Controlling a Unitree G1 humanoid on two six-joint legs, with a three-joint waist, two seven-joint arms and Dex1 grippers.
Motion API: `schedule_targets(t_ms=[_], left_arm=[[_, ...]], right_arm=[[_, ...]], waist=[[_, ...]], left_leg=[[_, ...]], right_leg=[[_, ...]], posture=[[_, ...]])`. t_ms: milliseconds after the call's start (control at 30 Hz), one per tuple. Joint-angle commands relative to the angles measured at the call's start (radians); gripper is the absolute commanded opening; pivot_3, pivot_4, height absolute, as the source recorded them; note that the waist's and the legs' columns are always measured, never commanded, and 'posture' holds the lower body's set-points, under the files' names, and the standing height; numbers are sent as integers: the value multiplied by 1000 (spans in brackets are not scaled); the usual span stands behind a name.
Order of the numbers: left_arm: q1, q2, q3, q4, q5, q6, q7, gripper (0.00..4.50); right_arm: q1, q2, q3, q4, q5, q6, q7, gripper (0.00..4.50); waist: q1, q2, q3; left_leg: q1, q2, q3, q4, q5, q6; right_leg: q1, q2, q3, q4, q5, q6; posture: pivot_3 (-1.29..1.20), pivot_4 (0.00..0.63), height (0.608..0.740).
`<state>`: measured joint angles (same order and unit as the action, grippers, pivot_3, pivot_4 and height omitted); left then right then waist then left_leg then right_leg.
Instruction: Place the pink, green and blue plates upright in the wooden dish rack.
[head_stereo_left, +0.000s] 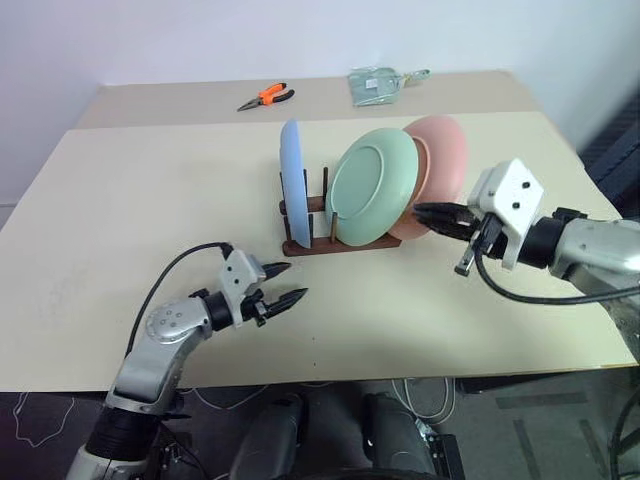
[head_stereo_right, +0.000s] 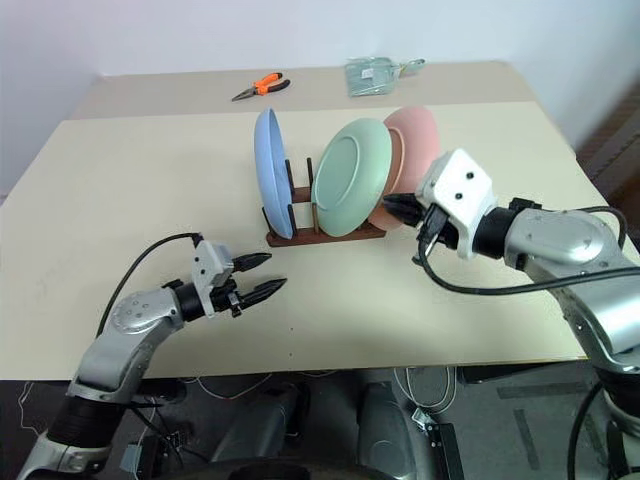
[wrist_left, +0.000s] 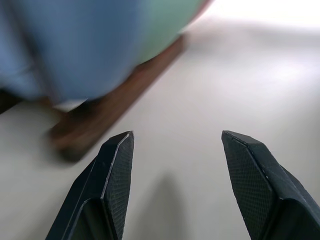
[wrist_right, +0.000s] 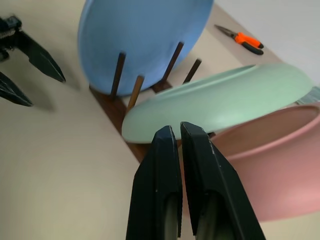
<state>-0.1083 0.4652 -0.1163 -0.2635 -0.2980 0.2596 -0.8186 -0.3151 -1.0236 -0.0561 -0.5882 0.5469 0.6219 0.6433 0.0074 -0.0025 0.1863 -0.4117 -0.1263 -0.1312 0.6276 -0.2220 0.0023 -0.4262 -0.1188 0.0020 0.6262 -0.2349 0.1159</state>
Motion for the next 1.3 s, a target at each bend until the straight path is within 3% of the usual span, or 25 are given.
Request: schedule_targets(t_ms=[33,367,667,867,1167,1300], left_arm=[[-23,-8,-7,-61,-35,19,-7,2871],[-12,-12,-20,-119,-56,51,3,2871],[-3,-14,-12,-123,-60,50,20,2871],[-5,-20,-20,-121,-59,54,27,2871],[-2,-10,-17,-108,-57,50,19,2871],[-11,-12,-21,-91,-51,43,14,2871]], right_arm=[[8,-5,27,-12,-94,-23,-3,44],[-91,107,149,91,-285,-78,-12,44],[-197,237,156,51,-277,-82,18,44],[-160,174,102,71,-327,-105,54,44],[-207,93,-143,244,-387,-156,-16,44],[-156,51,-111,312,-483,-202,-28,44]], waist=[[2,0,0],[5,-1,1],[6,-1,1],[7,-1,1],[6,-1,1],[6,-1,1]], left_leg=[[0,0,0,0,0,0],[0,0,0,0,0,0],[0,0,0,0,0,0],[0,-1,0,0,0,0],[0,-1,0,0,0,0],[0,-1,1,0,0,0]], right_leg=[[0,0,0,0,0,-1],[0,0,0,-1,2,0],[0,1,0,-1,3,1],[0,1,0,-1,3,1],[0,1,-1,0,3,1],[0,1,-1,0,3,1]], posture=[[0,150,738],[0,150,738],[0,150,738],[0,150,738],[0,150,738],[0,150,738]])
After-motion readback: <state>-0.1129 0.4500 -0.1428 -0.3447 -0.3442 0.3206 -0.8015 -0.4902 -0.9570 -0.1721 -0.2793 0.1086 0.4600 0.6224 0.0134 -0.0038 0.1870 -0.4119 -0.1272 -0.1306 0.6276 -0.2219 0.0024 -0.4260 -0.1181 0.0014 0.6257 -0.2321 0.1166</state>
